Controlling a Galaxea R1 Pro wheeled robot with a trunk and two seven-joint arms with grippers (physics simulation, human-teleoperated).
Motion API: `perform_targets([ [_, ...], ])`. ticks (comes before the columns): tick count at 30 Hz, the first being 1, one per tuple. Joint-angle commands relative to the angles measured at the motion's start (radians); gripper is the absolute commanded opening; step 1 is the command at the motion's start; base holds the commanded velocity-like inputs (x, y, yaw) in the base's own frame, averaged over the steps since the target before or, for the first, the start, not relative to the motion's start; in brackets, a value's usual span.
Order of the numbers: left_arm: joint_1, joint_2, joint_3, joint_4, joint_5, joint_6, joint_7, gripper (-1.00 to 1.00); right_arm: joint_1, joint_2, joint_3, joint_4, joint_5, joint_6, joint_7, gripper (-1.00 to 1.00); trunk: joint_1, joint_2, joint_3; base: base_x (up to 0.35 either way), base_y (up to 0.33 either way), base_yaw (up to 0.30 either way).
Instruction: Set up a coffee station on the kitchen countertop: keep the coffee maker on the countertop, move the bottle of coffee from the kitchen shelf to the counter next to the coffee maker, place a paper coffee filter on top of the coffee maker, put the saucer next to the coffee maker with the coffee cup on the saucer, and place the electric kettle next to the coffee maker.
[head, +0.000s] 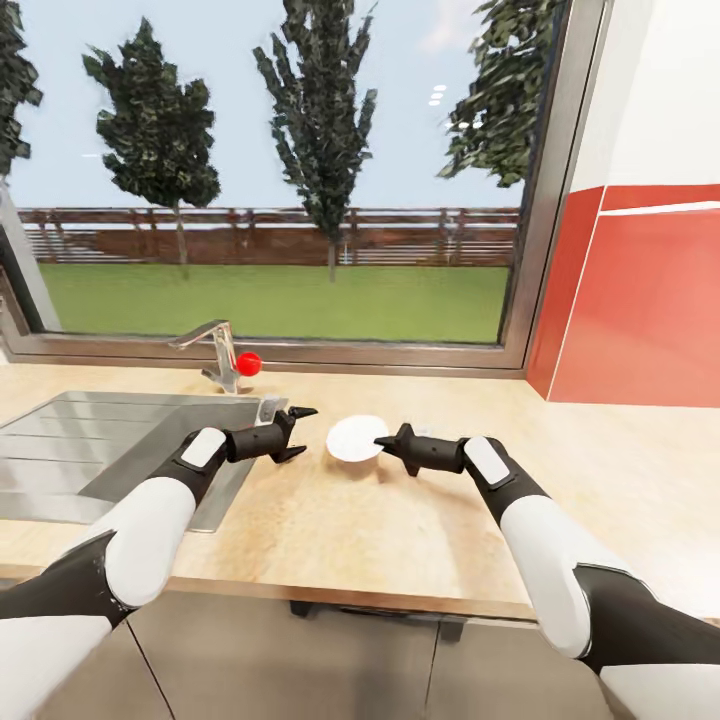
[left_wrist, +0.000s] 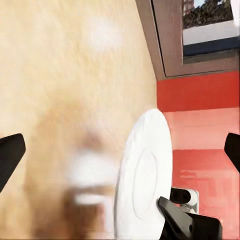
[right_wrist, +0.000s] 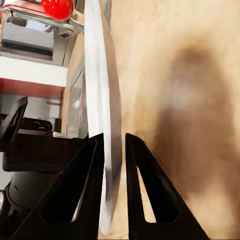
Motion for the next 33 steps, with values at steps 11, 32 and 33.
perform_targets([
  [11,-0.001,0.014,0.010,-0.069,-0.007,0.091,-0.016,1.00,-0.001,-0.024,-0.013,-0.121,0.007,0.008,0.046,-1.00,-0.001,-0.001,-0.001,-0.244,0.000,0.000],
  [32,-0.001,0.018,0.007,-0.086,-0.007,0.104,-0.080,1.00,-0.001,-0.072,-0.015,-0.136,0.006,0.007,0.045,-1.00,-0.001,-0.001,-0.001,-0.242,0.000,0.000],
  [33,-0.001,0.017,0.007,-0.086,-0.007,0.104,-0.081,1.00,-0.001,-0.074,-0.015,-0.136,0.006,0.007,0.045,-1.00,-0.001,-0.001,-0.001,-0.182,0.000,0.000],
])
